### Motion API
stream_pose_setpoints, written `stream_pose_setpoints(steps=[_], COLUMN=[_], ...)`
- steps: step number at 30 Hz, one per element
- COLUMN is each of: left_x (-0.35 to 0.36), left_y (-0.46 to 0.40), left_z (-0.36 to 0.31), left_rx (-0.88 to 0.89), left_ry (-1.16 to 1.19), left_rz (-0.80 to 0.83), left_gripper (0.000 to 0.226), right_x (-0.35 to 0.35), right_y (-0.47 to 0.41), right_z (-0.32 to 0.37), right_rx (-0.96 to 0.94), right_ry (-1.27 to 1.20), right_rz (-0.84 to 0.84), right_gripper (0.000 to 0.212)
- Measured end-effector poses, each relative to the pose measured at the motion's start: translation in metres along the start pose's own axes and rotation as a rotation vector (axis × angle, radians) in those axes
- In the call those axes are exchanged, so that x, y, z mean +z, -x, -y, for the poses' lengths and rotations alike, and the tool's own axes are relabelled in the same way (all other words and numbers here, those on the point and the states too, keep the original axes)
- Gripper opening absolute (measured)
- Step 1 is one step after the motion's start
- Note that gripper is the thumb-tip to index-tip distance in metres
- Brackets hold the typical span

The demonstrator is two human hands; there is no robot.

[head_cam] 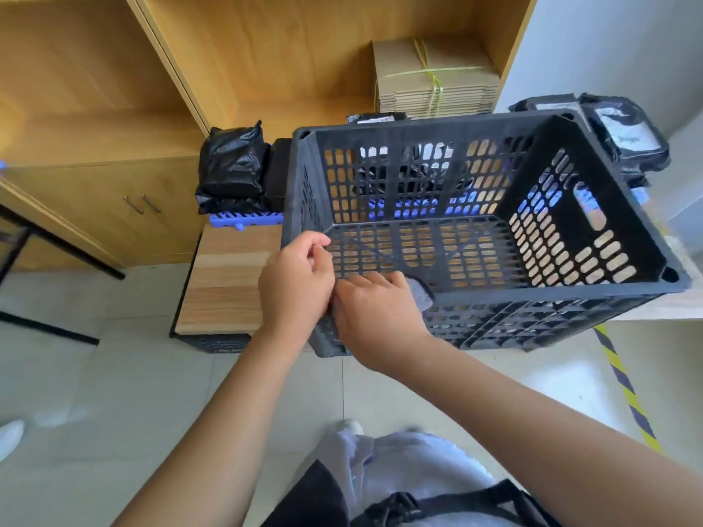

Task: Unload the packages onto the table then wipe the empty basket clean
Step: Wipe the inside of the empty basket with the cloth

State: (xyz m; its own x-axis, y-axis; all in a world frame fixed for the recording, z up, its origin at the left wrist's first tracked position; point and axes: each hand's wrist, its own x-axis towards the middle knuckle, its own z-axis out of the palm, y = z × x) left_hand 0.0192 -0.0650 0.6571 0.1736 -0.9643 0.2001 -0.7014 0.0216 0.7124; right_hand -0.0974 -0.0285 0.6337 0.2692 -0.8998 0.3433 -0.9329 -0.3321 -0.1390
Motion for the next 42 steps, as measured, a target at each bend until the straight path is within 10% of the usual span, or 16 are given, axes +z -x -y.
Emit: stream_pose_setpoints(steps=[18, 31, 42], left_x=[0.019, 0.040, 0.086], left_y=[0.006, 0.026, 0.042], left_z=[0.001, -0.047, -0.063], left_rx=[0.108, 0.103, 0.103], left_ry=[-0.193, -0.401, -0.468], left_rz=[-0.304, -0.055, -0.156], left_gripper=[0.020, 0.028, 0.047], right_x=[-0.021, -0.055, -0.065], right_y=[0.036, 0.076, 0.062], right_z=[-0.114, -0.219, -0.182], right_rx=[-0.061, -0.012, -0.049], right_ry=[-0.170, -0.055, -0.061], right_rz=[-0.099, -0.148, 0.233], right_gripper=[0.035, 0.039, 0.055])
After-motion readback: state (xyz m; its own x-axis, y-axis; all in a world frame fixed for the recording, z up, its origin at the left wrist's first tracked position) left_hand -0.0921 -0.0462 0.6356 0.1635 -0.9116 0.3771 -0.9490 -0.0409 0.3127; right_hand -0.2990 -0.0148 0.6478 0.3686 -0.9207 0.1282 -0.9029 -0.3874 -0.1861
